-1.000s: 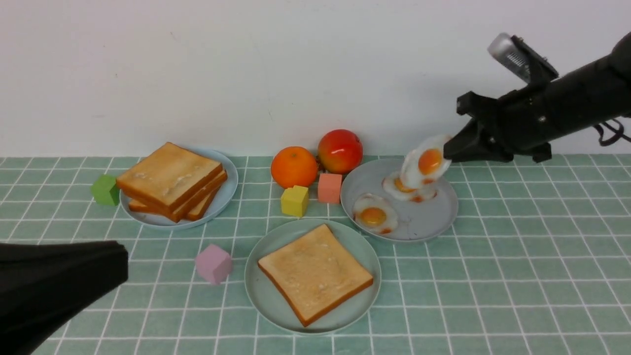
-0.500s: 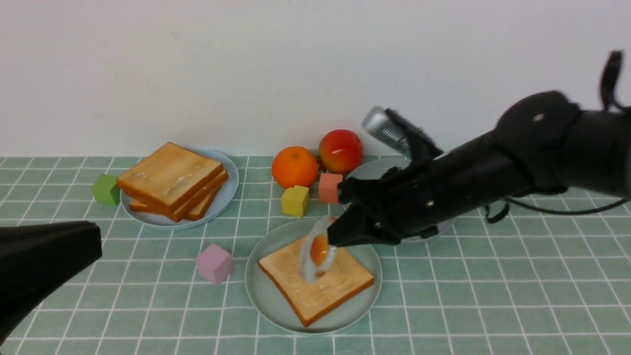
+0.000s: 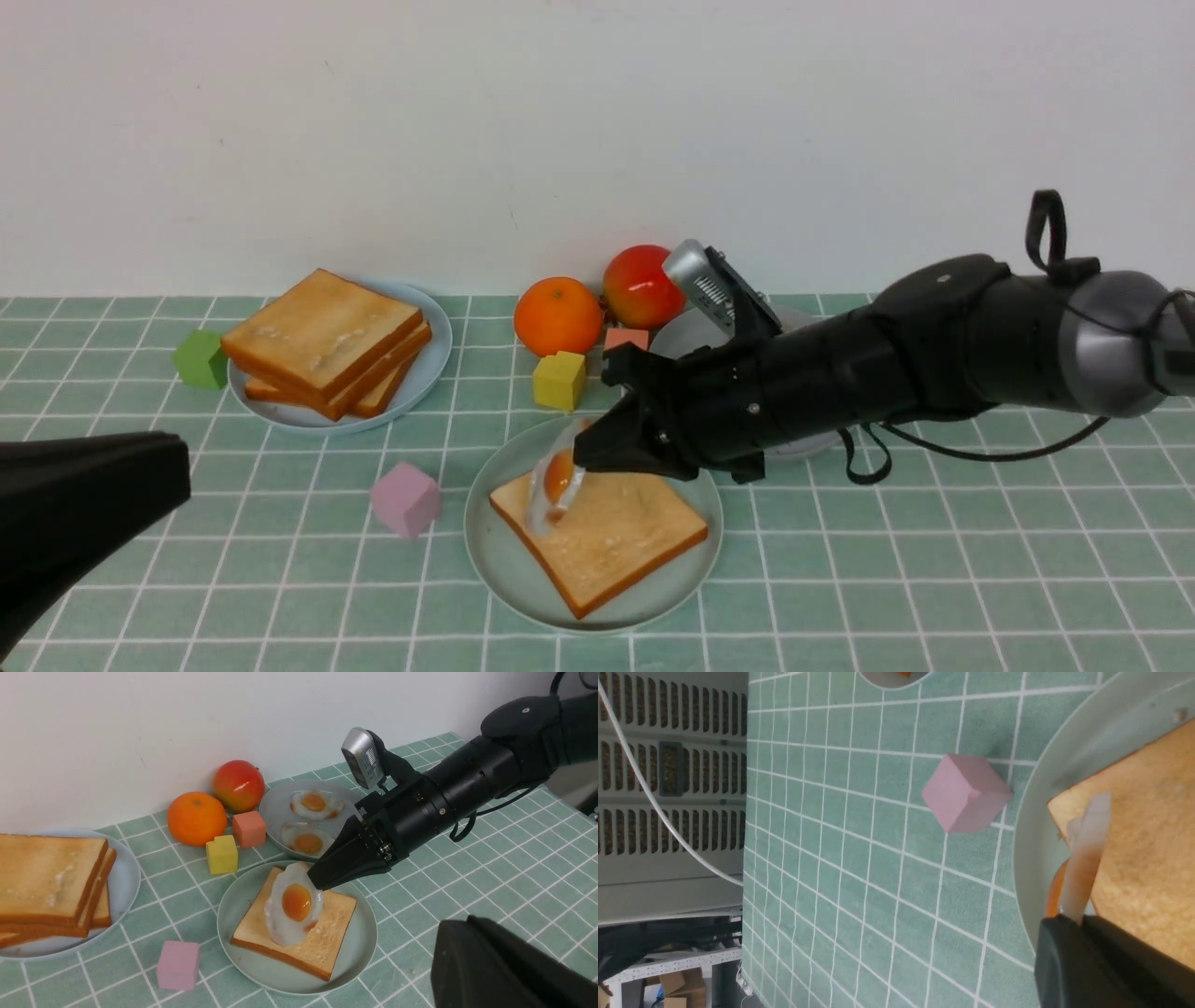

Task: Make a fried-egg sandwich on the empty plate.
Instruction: Use the right arm to place the fried egg on the slice of bread in the middle

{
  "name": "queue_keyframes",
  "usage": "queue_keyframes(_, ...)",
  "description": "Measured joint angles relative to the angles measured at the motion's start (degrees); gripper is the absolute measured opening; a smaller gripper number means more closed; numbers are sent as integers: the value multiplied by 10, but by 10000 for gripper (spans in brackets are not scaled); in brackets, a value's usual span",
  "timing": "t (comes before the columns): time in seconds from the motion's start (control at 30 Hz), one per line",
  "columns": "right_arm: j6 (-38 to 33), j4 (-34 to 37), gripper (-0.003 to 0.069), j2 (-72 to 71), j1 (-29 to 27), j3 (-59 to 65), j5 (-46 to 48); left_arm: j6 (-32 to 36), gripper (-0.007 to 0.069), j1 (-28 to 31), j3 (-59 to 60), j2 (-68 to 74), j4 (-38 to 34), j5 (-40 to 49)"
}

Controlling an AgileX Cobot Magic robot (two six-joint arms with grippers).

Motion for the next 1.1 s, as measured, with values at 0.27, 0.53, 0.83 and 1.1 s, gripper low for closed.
queue_keyframes(0.27, 34, -79, 216, 0, 0, 0, -16, -1, -10, 0, 0, 0, -5, 0)
queue_keyframes(0.53, 106, -173, 384, 0, -44, 0, 26, -1, -10, 0, 0, 0, -8, 3)
queue_keyframes(0.83, 123, -224, 290, -46, -67, 0, 100, -2, -9, 0, 0, 0, -14, 11)
queue_keyframes(1.1, 144, -266, 235, -86, -67, 0, 110, -2, -8, 0, 0, 0, -15, 11)
